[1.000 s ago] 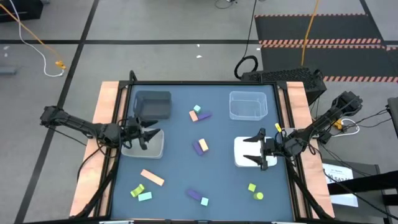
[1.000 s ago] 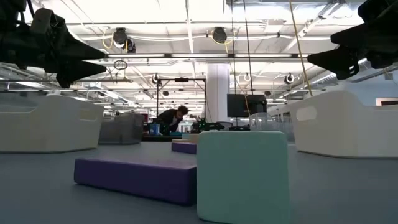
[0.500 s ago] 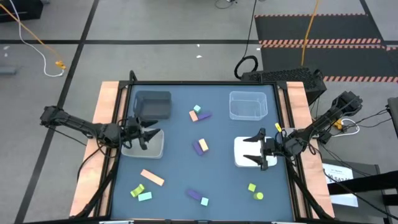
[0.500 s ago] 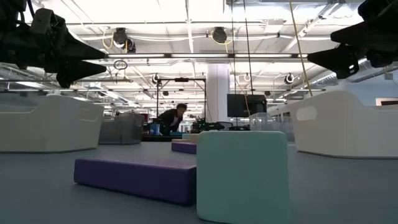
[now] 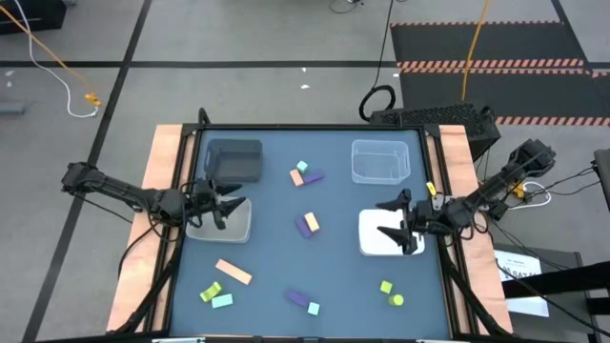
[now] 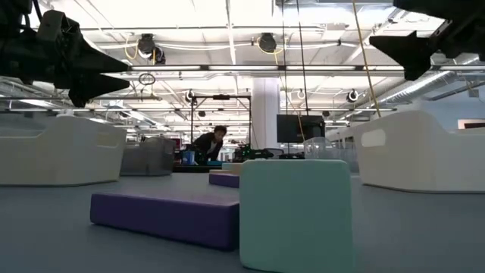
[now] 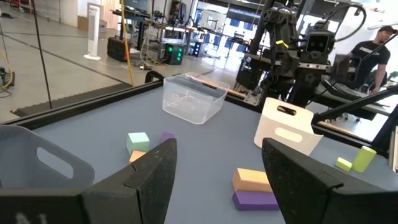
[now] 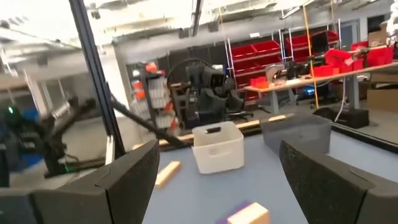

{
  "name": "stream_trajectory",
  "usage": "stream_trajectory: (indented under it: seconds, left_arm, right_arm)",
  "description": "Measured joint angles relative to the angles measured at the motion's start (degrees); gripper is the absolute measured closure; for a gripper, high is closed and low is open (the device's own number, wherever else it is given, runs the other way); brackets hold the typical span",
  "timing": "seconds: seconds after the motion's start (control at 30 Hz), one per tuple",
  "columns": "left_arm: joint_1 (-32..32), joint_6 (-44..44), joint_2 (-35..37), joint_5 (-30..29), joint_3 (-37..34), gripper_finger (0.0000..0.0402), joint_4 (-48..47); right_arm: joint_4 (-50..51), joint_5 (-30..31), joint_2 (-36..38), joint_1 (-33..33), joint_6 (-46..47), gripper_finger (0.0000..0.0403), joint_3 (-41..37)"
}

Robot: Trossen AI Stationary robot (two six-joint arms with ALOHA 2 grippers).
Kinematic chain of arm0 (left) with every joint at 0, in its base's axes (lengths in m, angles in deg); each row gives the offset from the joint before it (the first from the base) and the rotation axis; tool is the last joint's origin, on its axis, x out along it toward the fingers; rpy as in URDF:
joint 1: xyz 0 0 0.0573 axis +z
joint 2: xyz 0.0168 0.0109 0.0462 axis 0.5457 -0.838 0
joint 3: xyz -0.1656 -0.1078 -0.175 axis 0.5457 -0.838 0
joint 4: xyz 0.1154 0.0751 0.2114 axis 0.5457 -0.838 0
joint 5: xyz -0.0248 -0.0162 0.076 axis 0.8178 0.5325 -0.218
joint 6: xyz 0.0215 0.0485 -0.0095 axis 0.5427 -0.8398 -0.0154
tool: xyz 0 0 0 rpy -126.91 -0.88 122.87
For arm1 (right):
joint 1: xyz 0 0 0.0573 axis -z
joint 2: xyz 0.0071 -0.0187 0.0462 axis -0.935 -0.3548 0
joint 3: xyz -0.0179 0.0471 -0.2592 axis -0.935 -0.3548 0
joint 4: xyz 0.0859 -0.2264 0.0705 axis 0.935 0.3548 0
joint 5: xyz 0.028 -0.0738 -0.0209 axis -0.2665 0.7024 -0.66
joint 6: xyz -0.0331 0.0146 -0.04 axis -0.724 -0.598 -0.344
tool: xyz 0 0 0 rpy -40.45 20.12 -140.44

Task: Sort & place blocks by color
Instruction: Put the top purple block into the transparent bin

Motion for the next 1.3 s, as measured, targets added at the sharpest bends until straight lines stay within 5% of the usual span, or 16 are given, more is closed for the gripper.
stream_trajectory:
  seconds: [0.27, 0.53, 0.67, 0.97, 1.3]
  left_arm:
    - [0.0, 0.0, 0.0, 0.0, 0.0, 0.0165, -0.1]
    - [0.0, 0.0, 0.0, 0.0, 0.0, 0.0165, -0.1]
    - [0.0, 0.0, 0.0, 0.0, 0.0, 0.0165, -0.1]
    - [0.0, 0.0, 0.0, 0.0, 0.0, 0.0165, -0.1]
    - [0.0, 0.0, 0.0, 0.0, 0.0, 0.0165, -0.1]
  right_arm:
    - [-10.2, 0.0, 0.0, 0.0, 11.6, 0.0078, 0.0]
    - [-9.9, 9.2, 0.0, 0.1, 9.0, 0.0078, 0.0]
    - [-11.5, 9.0, 0.0, 0.1, 8.4, 0.0078, 0.0]
    - [-9.2, 8.9, -0.1, 7.7, -5.7, 0.0078, 5.1]
    - [5.0, -0.1, -2.5, 18.9, -16.3, 0.0078, 16.4]
